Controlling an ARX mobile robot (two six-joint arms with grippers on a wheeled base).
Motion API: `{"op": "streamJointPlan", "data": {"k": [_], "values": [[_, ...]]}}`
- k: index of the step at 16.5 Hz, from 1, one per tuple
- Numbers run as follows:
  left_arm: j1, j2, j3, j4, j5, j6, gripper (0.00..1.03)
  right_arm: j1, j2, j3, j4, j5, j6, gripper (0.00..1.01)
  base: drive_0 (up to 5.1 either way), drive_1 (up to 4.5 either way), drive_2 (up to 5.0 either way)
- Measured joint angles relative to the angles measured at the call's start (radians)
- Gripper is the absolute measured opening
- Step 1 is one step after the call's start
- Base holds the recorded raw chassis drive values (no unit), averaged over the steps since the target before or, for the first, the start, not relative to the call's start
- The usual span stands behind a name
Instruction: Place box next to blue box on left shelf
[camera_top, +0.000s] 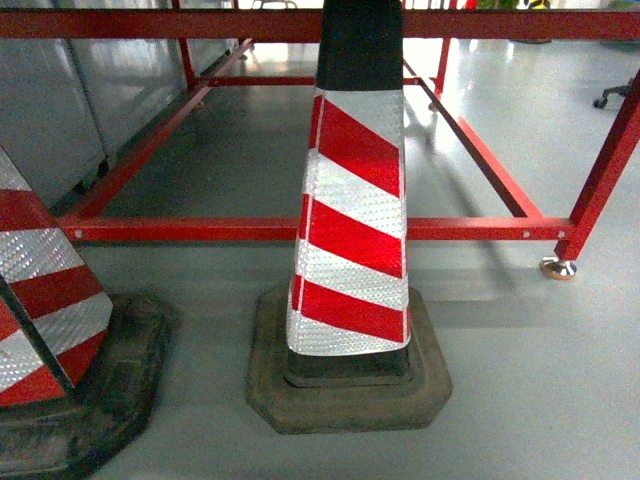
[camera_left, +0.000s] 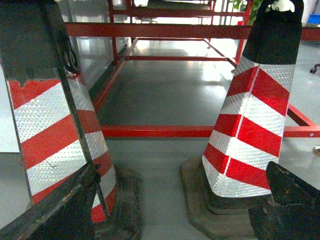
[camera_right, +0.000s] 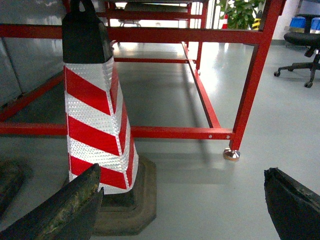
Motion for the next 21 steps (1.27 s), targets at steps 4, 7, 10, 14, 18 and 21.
{"op": "streamJointPlan", "data": {"k": [4, 7, 10, 14, 18, 21], "values": [[0.0, 0.0, 0.0, 0.0, 0.0, 0.0, 0.98, 0.0, 0.0, 0.0, 0.0, 0.0, 0.0, 0.98, 0.0, 0.0, 0.0], [0.0, 0.0, 0.0, 0.0, 0.0, 0.0, 0.98, 0.0, 0.0, 0.0, 0.0, 0.0, 0.0, 0.98, 0.0, 0.0, 0.0], [0.0, 0.0, 0.0, 0.0, 0.0, 0.0, 0.98, 0.0, 0.0, 0.0, 0.0, 0.0, 0.0, 0.98, 0.0, 0.0, 0.0], [0.0, 0.0, 0.0, 0.0, 0.0, 0.0, 0.98, 0.0, 0.0, 0.0, 0.0, 0.0, 0.0, 0.98, 0.0, 0.0, 0.0], [0.0, 0.0, 0.0, -0.002, -0.001, 0.0, 0.98, 0.0, 0.0, 0.0, -0.002, 0.0, 0.0, 0.98, 0.0, 0.0, 0.0], [0.0, 0.0, 0.0, -0.002, -0.001, -0.001, 0.98, 0.0, 0.0, 0.0, -0.001, 0.0, 0.0, 0.98, 0.0, 0.0, 0.0]]}}
